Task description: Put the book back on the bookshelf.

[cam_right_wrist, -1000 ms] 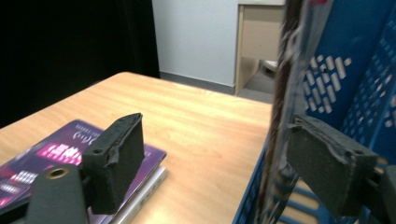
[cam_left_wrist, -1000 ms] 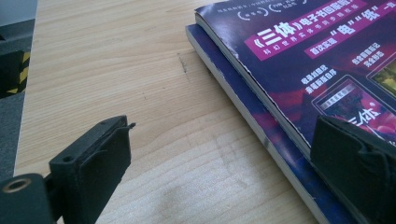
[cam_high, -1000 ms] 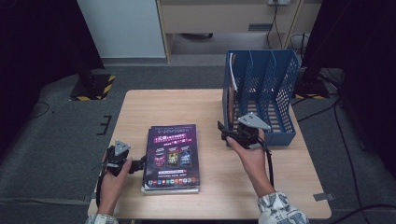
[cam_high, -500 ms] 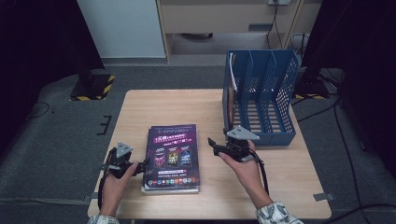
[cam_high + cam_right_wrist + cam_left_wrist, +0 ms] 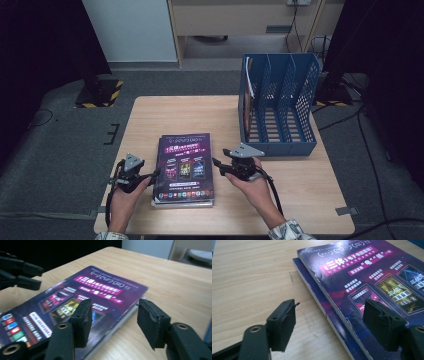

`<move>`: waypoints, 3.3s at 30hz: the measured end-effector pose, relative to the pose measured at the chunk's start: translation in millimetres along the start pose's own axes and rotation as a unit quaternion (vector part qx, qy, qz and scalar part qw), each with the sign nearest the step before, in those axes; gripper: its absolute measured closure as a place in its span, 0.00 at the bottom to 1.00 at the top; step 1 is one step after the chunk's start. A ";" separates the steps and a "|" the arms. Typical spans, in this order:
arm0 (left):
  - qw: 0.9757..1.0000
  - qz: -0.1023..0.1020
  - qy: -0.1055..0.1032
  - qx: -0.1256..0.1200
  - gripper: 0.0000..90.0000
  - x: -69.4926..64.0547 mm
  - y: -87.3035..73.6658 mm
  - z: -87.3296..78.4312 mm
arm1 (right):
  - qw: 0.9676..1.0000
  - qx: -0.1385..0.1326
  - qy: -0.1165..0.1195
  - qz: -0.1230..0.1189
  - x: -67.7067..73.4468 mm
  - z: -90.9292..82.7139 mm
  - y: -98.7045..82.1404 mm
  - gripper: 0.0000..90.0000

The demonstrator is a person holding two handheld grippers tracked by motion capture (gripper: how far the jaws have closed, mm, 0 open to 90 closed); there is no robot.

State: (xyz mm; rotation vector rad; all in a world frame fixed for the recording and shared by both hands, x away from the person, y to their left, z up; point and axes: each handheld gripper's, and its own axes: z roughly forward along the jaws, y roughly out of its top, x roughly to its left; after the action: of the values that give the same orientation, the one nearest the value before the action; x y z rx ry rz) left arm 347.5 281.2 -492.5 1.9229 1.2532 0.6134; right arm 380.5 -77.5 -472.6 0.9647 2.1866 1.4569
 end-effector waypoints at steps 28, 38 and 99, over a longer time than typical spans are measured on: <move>0.999 -0.007 -0.047 0.019 0.49 -11.8 -2.7 16.9 | 0.994 0.083 0.071 0.014 28.8 34.6 -26.3 0.33; 0.998 0.000 -0.056 0.020 0.49 -16.9 -2.6 22.1 | 0.993 0.095 0.061 0.023 25.8 39.8 -29.2 0.28; 0.997 0.022 -0.070 0.006 0.42 -13.4 -0.7 31.2 | 0.984 0.132 0.077 0.088 -12.8 82.1 -7.8 0.16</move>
State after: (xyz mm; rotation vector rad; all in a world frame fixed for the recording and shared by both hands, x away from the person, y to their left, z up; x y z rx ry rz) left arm 364.3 258.9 -511.9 1.9725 1.1324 0.4853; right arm 436.9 -33.0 -514.8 1.1942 2.5119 1.3800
